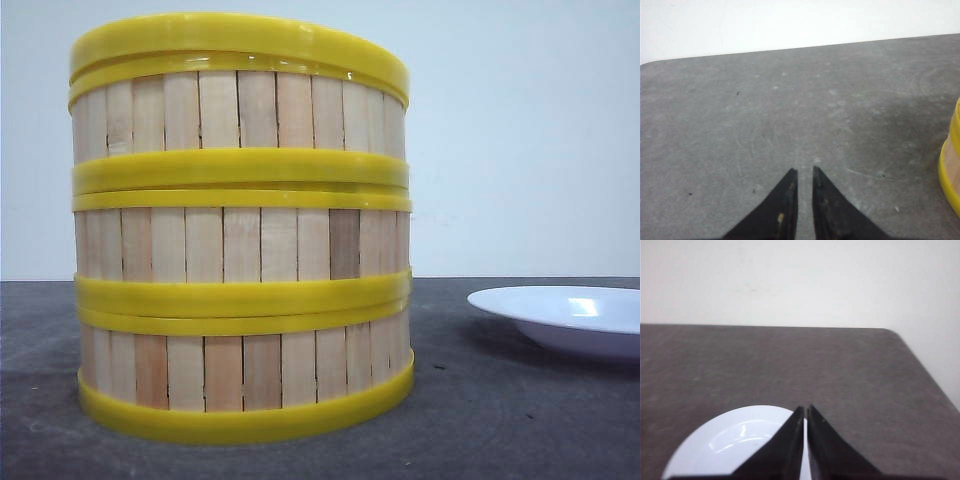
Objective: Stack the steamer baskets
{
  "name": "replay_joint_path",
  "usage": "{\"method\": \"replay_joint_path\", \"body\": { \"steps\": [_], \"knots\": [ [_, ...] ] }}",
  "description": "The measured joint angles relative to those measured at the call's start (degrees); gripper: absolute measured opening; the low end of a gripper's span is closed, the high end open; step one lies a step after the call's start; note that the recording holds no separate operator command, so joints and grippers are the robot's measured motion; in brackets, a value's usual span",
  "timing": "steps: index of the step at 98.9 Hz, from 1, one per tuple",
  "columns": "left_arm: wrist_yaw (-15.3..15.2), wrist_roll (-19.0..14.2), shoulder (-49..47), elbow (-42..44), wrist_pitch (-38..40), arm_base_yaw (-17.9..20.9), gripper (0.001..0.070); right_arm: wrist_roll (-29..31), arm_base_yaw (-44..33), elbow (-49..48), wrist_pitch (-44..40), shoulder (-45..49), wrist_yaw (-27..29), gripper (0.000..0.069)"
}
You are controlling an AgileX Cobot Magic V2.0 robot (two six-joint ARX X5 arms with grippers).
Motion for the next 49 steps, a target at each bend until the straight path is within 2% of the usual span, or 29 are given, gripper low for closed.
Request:
{"method": "replay_joint_path", "body": {
  "steps": [32,49],
  "knots": [
    [0.0,0.0,0.0,0.0,0.0,0.0,0.0027,0.0,-5.0,-16.9,1.4,-14.1,-5.3,0.0005],
    [0.0,0.0,0.0,0.0,0.0,0.0,0.0027,0.0,-5.6,-22.9,3.8,-15.0,-5.9,0.0005]
  ]
}}
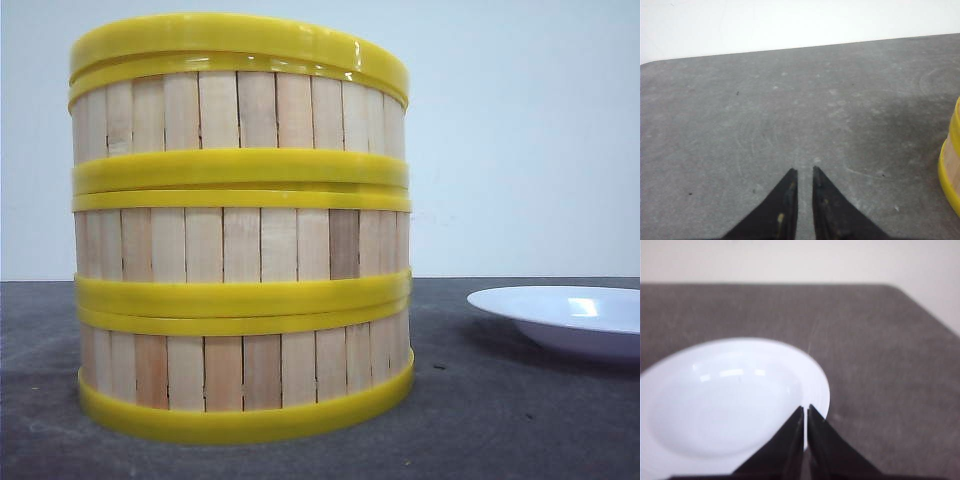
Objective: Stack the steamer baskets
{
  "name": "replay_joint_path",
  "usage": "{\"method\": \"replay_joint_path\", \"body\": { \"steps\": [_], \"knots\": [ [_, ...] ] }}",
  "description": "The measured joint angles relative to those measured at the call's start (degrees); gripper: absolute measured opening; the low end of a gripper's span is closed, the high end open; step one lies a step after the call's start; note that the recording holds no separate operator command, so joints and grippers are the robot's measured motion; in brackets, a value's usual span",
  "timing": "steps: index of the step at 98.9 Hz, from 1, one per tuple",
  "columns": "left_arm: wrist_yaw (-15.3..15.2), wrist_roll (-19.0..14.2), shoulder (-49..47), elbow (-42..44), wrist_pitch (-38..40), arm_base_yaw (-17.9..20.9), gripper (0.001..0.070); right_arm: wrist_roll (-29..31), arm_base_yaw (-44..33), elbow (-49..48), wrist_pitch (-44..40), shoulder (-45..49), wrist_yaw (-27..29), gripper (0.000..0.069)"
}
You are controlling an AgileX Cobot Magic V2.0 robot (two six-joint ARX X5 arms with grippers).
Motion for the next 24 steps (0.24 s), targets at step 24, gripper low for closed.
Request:
{"method": "replay_joint_path", "body": {
  "steps": [24],
  "knots": [
    [0.0,0.0,0.0,0.0,0.0,0.0,0.0027,0.0,0.0,-1.6,4.0,0.2,-1.0,0.0003]
  ]
}}
